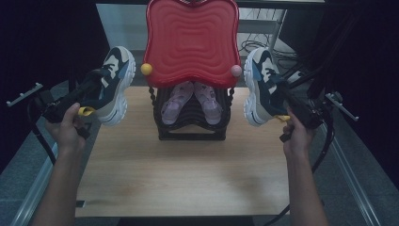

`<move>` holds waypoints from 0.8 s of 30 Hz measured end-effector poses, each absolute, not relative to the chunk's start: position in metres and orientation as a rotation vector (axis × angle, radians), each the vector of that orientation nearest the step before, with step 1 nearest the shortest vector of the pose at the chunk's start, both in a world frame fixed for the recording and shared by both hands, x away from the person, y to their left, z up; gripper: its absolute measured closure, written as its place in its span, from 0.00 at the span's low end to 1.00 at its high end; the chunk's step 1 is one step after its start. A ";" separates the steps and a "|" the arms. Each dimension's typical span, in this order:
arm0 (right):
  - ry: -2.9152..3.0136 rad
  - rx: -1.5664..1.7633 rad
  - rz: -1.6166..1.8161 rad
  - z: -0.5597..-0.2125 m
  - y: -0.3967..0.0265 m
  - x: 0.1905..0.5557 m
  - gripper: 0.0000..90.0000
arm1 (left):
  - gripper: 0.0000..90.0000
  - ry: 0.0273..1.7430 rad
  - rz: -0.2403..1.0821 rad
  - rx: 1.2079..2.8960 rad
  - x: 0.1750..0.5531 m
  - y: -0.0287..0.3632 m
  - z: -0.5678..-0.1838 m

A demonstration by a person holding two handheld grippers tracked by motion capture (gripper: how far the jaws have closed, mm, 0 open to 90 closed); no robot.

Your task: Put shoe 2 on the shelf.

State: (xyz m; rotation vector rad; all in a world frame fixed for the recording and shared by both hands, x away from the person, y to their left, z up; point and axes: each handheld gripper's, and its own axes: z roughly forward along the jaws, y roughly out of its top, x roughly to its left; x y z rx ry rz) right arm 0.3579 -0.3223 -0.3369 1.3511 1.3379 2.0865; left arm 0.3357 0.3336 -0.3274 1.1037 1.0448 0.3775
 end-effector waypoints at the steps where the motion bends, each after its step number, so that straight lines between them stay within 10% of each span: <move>1: 1.334 1.344 2.088 -0.335 -0.322 0.359 0.82 | 0.76 1.042 0.379 1.102 0.336 0.333 -0.325; 24: 1.267 1.256 2.127 -0.273 -0.313 0.368 0.82 | 0.76 0.987 0.388 1.085 0.354 0.315 -0.271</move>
